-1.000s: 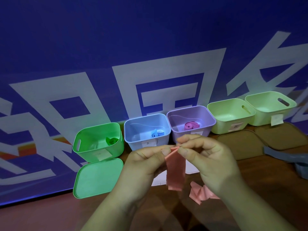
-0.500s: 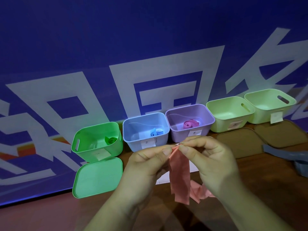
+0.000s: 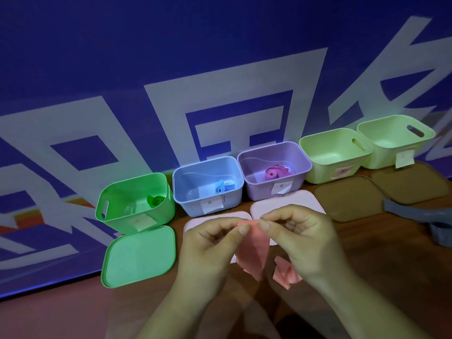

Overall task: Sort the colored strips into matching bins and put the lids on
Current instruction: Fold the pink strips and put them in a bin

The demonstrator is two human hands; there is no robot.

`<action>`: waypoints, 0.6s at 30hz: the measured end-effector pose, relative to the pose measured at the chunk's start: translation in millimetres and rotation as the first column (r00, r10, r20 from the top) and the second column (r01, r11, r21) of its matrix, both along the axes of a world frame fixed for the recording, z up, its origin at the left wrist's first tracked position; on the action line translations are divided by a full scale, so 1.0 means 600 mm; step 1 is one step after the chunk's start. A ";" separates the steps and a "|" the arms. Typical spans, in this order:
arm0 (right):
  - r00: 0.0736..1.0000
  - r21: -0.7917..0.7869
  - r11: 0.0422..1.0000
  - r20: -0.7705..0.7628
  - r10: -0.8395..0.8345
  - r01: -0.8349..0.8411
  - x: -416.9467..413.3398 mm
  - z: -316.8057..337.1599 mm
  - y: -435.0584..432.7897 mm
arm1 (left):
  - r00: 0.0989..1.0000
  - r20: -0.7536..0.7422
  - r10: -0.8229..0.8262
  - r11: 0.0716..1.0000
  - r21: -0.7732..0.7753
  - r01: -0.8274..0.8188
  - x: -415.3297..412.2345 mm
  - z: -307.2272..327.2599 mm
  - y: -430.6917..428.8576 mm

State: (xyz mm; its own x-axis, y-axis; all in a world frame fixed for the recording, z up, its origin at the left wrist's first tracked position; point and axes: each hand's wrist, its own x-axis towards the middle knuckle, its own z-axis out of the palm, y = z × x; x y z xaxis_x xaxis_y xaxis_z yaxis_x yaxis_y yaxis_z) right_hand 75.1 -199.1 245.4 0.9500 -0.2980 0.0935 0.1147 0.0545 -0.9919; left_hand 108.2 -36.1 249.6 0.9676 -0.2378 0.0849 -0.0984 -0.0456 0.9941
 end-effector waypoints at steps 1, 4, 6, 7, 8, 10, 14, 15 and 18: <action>0.999 -0.003 0.999 -0.016 0.032 -0.032 0.001 -0.007 -0.006 | 1.000 -0.008 -0.001 1.000 0.013 0.001 0.002 -0.005 -0.001; 0.990 -0.042 0.993 -0.096 0.102 -0.107 0.008 -0.035 -0.037 | 0.998 -0.056 0.012 0.998 0.060 -0.008 0.010 -0.030 -0.001; 0.979 -0.114 0.990 -0.192 0.065 -0.089 0.016 -0.075 -0.070 | 0.994 -0.105 0.018 0.994 0.113 -0.006 0.017 -0.053 0.002; 0.966 -0.168 0.983 -0.256 0.026 -0.071 0.019 -0.102 -0.090 | 0.991 -0.136 0.014 0.991 0.132 0.004 0.020 -0.065 0.003; 0.944 -0.228 0.971 -0.330 -0.013 -0.066 0.021 -0.133 -0.110 | 0.986 -0.167 0.011 0.989 0.148 0.014 0.022 -0.079 0.004; 0.873 -0.336 0.935 -0.482 -0.066 -0.115 0.020 -0.197 -0.141 | 0.976 -0.217 0.019 0.979 0.201 0.026 0.025 -0.105 0.005; 0.767 -0.426 0.858 -0.638 -0.062 -0.285 0.006 -0.304 -0.169 | 0.945 -0.324 0.034 0.973 0.226 0.043 0.033 -0.157 0.006; 0.753 -0.465 0.818 -0.655 -0.060 -0.339 0.004 -0.321 -0.172 | 0.937 -0.347 0.033 0.974 0.220 0.047 0.034 -0.169 0.005; 0.753 -0.600 0.675 -0.651 -0.098 -0.430 0.002 -0.354 -0.182 | 0.916 -0.400 0.028 0.974 0.219 0.066 0.036 -0.197 0.004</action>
State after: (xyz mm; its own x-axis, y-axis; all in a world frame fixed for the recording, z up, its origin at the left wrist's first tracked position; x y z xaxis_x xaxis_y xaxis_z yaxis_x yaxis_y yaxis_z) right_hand 76.3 -308.5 33.2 0.8900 -0.2259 -0.3962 -0.4311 -0.7001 -0.5693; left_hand 130.1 -33.5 131.4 0.9042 -0.2239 -0.3637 0.3002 -0.2725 0.9141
